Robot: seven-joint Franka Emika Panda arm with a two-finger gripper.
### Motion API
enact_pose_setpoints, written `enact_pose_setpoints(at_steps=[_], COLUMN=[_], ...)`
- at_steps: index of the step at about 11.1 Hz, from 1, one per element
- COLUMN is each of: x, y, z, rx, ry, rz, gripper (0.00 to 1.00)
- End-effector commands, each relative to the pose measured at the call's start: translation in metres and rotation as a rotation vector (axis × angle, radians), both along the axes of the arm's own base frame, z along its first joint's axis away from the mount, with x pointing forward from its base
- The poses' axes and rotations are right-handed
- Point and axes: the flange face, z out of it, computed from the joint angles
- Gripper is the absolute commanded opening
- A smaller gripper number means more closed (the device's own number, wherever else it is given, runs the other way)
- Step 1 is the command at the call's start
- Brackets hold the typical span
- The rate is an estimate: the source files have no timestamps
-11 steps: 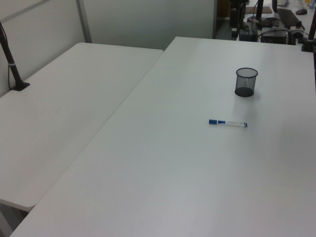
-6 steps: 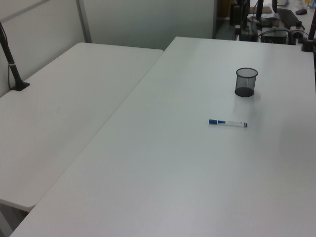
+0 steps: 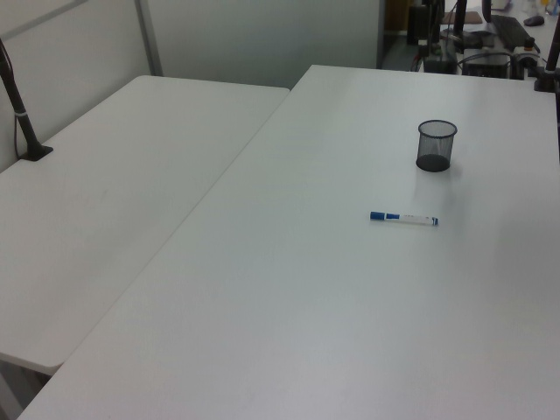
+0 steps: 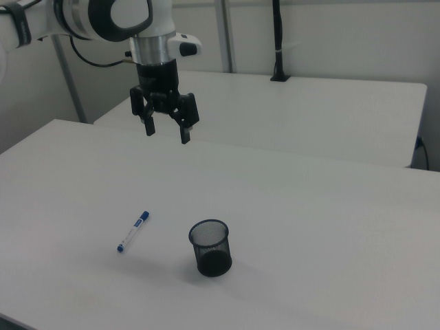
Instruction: Insert the marker
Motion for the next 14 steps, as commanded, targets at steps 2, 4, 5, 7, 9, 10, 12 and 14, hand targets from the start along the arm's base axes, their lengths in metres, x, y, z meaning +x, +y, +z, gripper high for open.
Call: enact_pose_setpoints(at_steps=[2,4,5,7,9,10,12,14], x=[0.023,0.045,0.052,0.061,0.061,0.062,0.067,0.068], y=[0.019,0.069,0.093,0.141,0.174,0.189,0.199,0.200], z=[-0.028,-0.066,-0.084,-0.126,-0.167,-0.186,-0.219,-0.251], rx=[0.041,0.035,0.045,0.036,0.019,0.009,-0.016,-0.033], ry=[-0.011,0.031,0.046,0.107,0.150,0.161,0.195,0.208], rz=[0.038,0.126,0.160,0.219,0.263,0.283,0.300,0.311], gripper=[1.00,1.00,1.00,0.96,0.89,0.85,0.73,0.63])
